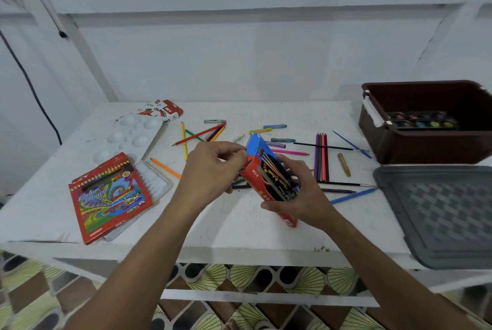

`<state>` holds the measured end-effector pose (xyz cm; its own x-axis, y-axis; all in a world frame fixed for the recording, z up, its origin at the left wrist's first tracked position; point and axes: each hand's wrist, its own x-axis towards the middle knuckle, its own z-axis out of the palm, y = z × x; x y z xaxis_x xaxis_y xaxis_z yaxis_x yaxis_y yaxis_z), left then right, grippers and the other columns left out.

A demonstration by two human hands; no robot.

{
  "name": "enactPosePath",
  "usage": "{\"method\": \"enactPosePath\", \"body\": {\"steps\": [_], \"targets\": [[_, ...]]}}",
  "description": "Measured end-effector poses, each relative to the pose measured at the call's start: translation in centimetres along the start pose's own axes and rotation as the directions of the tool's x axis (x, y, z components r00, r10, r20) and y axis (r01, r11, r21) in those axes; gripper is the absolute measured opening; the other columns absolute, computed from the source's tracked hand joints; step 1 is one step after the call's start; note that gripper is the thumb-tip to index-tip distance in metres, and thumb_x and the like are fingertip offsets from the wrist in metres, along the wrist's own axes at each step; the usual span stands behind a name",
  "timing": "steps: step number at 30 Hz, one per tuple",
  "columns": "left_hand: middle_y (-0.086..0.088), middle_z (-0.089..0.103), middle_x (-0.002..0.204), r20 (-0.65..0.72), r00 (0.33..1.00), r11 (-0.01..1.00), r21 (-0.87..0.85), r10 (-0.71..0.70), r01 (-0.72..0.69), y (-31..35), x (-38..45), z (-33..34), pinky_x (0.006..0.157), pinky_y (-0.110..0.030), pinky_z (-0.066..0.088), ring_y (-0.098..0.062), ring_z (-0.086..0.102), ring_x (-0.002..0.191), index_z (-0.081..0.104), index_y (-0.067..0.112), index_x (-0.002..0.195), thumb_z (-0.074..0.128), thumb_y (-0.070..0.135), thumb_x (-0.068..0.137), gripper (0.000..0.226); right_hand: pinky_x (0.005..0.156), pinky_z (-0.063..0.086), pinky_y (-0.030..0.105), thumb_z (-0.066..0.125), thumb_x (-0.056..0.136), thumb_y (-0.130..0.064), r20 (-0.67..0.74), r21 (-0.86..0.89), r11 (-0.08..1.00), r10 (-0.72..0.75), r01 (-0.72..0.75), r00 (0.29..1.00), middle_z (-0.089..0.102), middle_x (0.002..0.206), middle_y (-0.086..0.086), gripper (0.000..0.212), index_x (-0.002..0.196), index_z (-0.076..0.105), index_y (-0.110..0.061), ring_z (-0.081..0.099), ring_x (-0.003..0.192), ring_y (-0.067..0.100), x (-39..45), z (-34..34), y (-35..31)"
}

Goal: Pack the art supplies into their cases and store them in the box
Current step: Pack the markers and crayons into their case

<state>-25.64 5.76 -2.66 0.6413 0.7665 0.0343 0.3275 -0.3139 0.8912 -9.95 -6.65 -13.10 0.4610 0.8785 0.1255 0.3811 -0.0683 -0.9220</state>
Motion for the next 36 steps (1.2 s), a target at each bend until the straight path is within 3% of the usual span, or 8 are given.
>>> {"method": "enactPosePath", "body": {"steps": [3, 8, 12, 15, 20, 24, 29, 36], "targets": [[0.010, 0.070, 0.085, -0.053, 0.998, 0.998, 0.067, 0.020, -0.016, 0.0, -0.1, 0.5, 0.051, -0.028, 0.054, -0.015, 0.068, 0.069, 0.072, 0.022, 0.100, 0.063, 0.031, 0.087, 0.019, 0.085, 0.049, 0.015, 0.087, 0.056, -0.037, -0.030, -0.013, 1.000, -0.001, 0.001, 1.000, 0.040, 0.125, -0.013, 0.095, 0.135, 0.035, -0.041, 0.040, 0.116, -0.008, -0.2, 0.2, -0.2], [0.011, 0.070, 0.087, -0.106, 0.994, 0.999, 0.034, -0.027, 0.031, -0.6, 0.5, 0.8, 0.063, -0.029, 0.056, -0.007, 0.067, 0.082, 0.073, 0.023, 0.096, 0.064, 0.028, 0.087, 0.013, 0.094, 0.052, 0.039, 0.087, 0.052, -0.045, -0.068, -0.017, 1.000, 0.010, -0.011, 0.998, 0.040, 0.124, -0.020, 0.095, 0.132, 0.036, -0.043, 0.042, 0.122, 0.006, -0.3, 0.9, 0.1], [0.022, 0.064, 0.072, -0.158, 0.986, 0.999, 0.001, -0.043, 0.043, -0.8, 0.5, 1.1, 0.057, -0.024, 0.055, 0.008, 0.063, 0.071, 0.066, 0.033, 0.073, 0.065, 0.022, 0.085, 0.017, 0.094, 0.049, 0.043, 0.085, 0.048, -0.051, -0.157, -0.095, 0.995, -0.035, 0.020, 0.987, 0.039, 0.122, -0.026, 0.095, 0.129, 0.035, -0.048, 0.039, 0.121, 0.011, -0.3, 1.7, 0.0], [0.022, 0.061, 0.071, -0.144, 0.989, 0.997, 0.083, 0.014, -0.002, -0.3, 0.6, 1.0, 0.049, -0.012, 0.048, 0.015, 0.059, 0.067, 0.068, 0.030, 0.075, 0.061, 0.021, 0.088, 0.017, 0.095, 0.046, 0.047, 0.083, 0.047, -0.057, -0.227, -0.155, 0.988, -0.047, 0.011, 0.973, 0.041, 0.119, -0.022, 0.096, 0.128, 0.033, -0.048, 0.039, 0.117, 0.012, -0.1, 2.3, 0.1], [0.004, 0.069, 0.086, -0.047, 0.969, 0.943, 0.245, 0.242, -0.224, 0.8, 1.0, 1.0, 0.067, -0.020, 0.047, -0.006, 0.059, 0.078, 0.073, 0.014, 0.093, 0.052, 0.022, 0.093, 0.023, 0.100, 0.037, 0.036, 0.083, 0.051, -0.059, -0.275, -0.166, 0.985, 0.008, -0.056, 0.961, 0.040, 0.122, -0.017, 0.108, 0.140, 0.028, -0.035, 0.034, 0.115, 0.009, 0.9, 3.1, -0.7], [-0.001, 0.071, 0.097, -0.005, 0.915, 0.862, 0.336, 0.404, -0.379, -0.1, 2.0, 0.7, 0.078, -0.028, 0.051, -0.010, 0.063, 0.085, 0.070, 0.017, 0.113, 0.057, 0.021, 0.094, 0.024, 0.092, 0.050, 0.042, 0.067, 0.069, -0.064, -0.259, -0.065, 0.998, -0.013, -0.004, 0.966, 0.055, 0.112, -0.012, 0.071, 0.128, 0.044, -0.033, 0.052, 0.107, 0.009, 2.4, 3.2, -2.5], [-0.003, 0.073, 0.093, 0.074, 0.857, 0.776, 0.391, 0.510, -0.496, -1.4, 4.1, -0.4, 0.076, -0.037, 0.053, -0.016, 0.064, 0.086, 0.071, 0.014, 0.110, 0.059, 0.019, 0.093, 0.022, 0.072, 0.054, 0.020, 0.053, 0.095, -0.029, -0.214, 0.025, 0.987, -0.152, 0.161, 0.965, 0.054, 0.120, -0.003, 0.051, 0.142, 0.034, -0.029, 0.059, 0.095, 0.008, 3.9, 0.3, -4.7], [0.000, 0.071, 0.094, 0.107, 0.745, 0.654, 0.410, 0.658, -0.636, -1.0, 5.8, -0.5, 0.073, -0.009, 0.043, -0.007, 0.062, 0.085, 0.074, 0.013, 0.102, 0.065, 0.016, 0.088, 0.017, 0.064, 0.047, 0.007, 0.061, 0.090, -0.012, -0.199, -0.228, 0.904, -0.406, 0.361, 0.892, 0.062, 0.101, 0.005, 0.019, 0.107, 0.066, -0.007, 0.057, 0.091, -0.002, 5.8, -2.5, -5.5]]}}
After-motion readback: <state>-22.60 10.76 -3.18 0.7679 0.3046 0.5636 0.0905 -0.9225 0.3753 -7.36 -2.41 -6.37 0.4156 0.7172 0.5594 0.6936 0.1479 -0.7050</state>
